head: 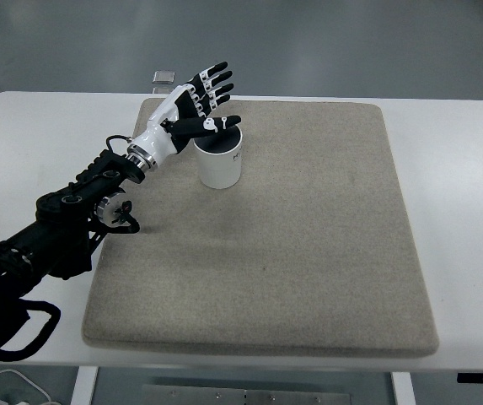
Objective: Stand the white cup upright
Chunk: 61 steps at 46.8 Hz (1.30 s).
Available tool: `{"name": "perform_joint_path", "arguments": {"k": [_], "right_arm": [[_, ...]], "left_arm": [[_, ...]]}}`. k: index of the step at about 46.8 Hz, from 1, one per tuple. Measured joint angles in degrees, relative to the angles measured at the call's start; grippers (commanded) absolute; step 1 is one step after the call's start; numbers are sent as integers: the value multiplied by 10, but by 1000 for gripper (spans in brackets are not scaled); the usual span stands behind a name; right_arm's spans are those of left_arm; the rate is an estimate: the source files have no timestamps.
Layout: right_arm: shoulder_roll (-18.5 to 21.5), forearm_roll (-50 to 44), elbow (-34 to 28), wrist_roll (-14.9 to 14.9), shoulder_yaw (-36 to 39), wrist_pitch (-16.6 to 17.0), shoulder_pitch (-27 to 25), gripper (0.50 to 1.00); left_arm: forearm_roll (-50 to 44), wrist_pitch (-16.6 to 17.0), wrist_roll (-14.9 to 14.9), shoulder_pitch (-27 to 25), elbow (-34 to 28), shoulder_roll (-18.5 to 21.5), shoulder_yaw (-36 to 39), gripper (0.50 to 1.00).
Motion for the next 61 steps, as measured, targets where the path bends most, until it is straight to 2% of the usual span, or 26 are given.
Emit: {"name": "perform_joint_path", "arguments": {"k": [8, 21, 33, 39, 46, 52, 61], "right_arm": [[0, -1, 0, 0, -2, 2, 0, 930], [0, -1, 0, 0, -1, 2, 0, 930], [0, -1, 1, 0, -2, 2, 0, 930], [0, -1, 1, 0, -2, 3, 0, 930], [0, -1, 1, 0, -2, 3, 0, 930], [0, -1, 1, 0, -1, 3, 0, 930], [0, -1, 1, 0, -1, 3, 0, 930]], "left_arm": [[-56, 0, 0, -33, 1, 2, 0, 992], [-255, 10, 0, -64, 23, -1, 2, 992], [-275, 55, 3, -67, 23, -2, 8, 986], [-276, 81, 54, -68, 24, -1, 1, 984], [-277, 124, 131, -70, 24, 0, -2, 986], [-301, 133, 186, -70, 25, 2, -17, 988], [-321, 135, 220, -70, 25, 3, -20, 992]]}}
